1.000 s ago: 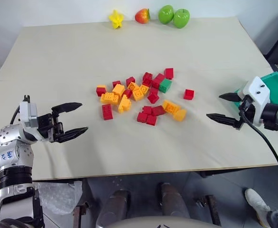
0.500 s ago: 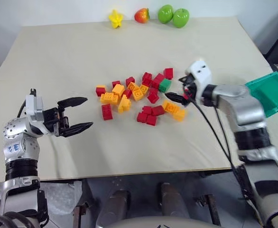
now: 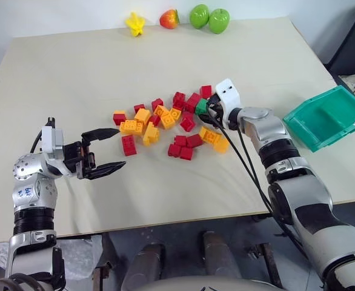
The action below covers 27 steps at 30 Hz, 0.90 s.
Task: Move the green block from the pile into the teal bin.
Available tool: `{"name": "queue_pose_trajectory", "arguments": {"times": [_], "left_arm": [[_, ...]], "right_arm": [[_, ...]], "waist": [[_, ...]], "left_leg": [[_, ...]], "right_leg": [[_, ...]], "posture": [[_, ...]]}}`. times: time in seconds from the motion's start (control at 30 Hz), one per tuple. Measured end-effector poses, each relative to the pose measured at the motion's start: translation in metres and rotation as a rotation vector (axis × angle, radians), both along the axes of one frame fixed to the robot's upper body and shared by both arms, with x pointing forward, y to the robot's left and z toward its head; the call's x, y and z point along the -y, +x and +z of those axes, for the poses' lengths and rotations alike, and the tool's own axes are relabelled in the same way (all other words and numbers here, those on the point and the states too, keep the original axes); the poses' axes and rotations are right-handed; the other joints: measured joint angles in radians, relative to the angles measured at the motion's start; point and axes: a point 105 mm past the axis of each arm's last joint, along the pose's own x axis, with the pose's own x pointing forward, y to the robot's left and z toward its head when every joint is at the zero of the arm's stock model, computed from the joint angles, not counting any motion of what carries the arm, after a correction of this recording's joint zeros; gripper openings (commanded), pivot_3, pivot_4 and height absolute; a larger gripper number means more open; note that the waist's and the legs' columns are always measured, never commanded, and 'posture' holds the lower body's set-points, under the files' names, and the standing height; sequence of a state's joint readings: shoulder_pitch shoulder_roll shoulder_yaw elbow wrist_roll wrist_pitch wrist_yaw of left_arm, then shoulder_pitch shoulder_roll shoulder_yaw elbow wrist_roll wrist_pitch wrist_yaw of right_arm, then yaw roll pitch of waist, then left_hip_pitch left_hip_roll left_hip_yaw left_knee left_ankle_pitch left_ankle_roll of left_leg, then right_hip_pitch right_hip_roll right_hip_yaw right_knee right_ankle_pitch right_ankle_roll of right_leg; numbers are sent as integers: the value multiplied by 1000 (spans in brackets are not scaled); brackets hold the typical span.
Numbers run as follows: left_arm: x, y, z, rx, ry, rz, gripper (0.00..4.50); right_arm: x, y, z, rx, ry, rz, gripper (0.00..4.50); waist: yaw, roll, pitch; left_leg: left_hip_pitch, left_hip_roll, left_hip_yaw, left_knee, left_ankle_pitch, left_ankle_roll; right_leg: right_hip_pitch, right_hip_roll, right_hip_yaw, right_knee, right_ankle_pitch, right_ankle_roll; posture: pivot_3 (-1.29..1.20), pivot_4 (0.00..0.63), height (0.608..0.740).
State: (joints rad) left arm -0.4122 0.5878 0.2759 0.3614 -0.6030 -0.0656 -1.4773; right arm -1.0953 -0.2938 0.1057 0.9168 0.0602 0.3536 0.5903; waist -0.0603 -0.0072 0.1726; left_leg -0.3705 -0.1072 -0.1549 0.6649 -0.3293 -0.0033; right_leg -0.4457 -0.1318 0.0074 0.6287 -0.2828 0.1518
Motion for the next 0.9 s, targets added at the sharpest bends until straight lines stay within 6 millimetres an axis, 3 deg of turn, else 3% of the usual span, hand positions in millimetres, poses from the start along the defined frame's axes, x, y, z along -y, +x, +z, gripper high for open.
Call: {"name": "queue_pose_trajectory", "arguments": {"times": [0.17, 0.53, 0.63, 0.9], "left_arm": [[0, 1, 0, 0, -2, 6, 4500], [0, 2, 2, 5, -6, 14, 4500], [0, 3, 2, 5, -7, 17, 4500], [-2, 3, 1, 5, -12, 41, 4500]], "right_arm": [[-1, 0, 9, 18, 65, 7, 127], [-6, -13, 25, 85, 89, 131, 55], [-7, -14, 28, 100, 69, 169, 584], [-6, -1, 30, 134, 48, 151, 3223]], "waist": [[-1, 0, 0], [-2, 0, 0], [-1, 0, 0], [-6, 0, 0]], "left_leg": [[0, 0, 0, 0, 0, 0], [0, 0, 0, 1, 0, 0], [0, 0, 1, 1, 0, 0], [0, 0, 1, 0, 0, 0]], "right_leg": [[0, 0, 0, 1, 0, 0], [0, 0, 0, 1, 0, 0], [0, 0, 0, 1, 0, 0], [0, 0, 1, 1, 0, 0]], "posture": [[0, 150, 740], [0, 150, 740], [0, 150, 740], [0, 150, 740]]}}
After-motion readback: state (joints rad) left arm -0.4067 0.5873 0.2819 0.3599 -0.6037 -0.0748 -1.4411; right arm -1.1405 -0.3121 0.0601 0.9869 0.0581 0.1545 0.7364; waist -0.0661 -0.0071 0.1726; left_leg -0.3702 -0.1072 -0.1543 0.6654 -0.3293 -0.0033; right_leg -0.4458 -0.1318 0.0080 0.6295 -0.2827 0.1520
